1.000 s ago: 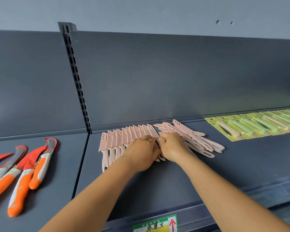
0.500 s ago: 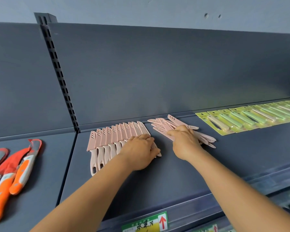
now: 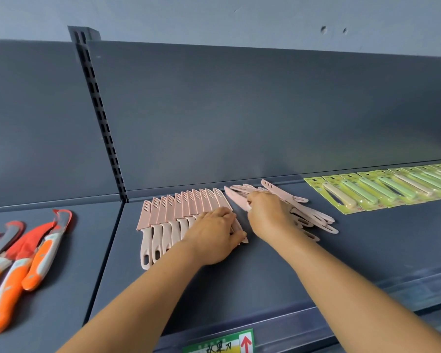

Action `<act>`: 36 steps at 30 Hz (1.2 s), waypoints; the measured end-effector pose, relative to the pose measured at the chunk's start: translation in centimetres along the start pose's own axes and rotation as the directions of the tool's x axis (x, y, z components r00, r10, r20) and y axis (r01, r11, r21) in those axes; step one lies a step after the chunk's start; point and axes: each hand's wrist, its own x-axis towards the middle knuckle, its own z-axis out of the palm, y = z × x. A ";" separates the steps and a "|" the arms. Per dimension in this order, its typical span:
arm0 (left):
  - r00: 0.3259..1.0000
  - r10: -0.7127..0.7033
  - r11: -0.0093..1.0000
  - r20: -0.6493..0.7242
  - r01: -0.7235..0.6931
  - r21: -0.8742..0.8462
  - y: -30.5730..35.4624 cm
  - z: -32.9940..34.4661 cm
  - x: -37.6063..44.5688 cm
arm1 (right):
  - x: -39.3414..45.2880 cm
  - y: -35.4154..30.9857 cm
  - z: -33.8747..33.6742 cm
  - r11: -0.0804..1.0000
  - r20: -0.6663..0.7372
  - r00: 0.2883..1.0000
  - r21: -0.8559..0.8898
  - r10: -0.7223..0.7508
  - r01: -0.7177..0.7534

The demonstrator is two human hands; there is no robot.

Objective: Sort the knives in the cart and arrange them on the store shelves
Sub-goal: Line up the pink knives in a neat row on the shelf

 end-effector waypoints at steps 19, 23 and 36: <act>1.000 0.021 1.000 -0.014 -0.021 -0.014 0.1 -0.1 -0.3 | 0.7 -0.5 2.2 0.961 0.130 0.989 0.273 -0.076 0.038; 1.000 0.018 1.000 -0.024 -0.018 -0.010 0.3 -0.4 -0.4 | 0.3 0.4 1.5 0.977 0.075 0.997 0.214 -0.018 0.001; 0.999 0.040 0.997 0.035 -0.042 0.068 1.4 -0.6 0.6 | -1.3 3.5 -0.1 0.996 0.181 0.983 -0.088 0.018 -0.002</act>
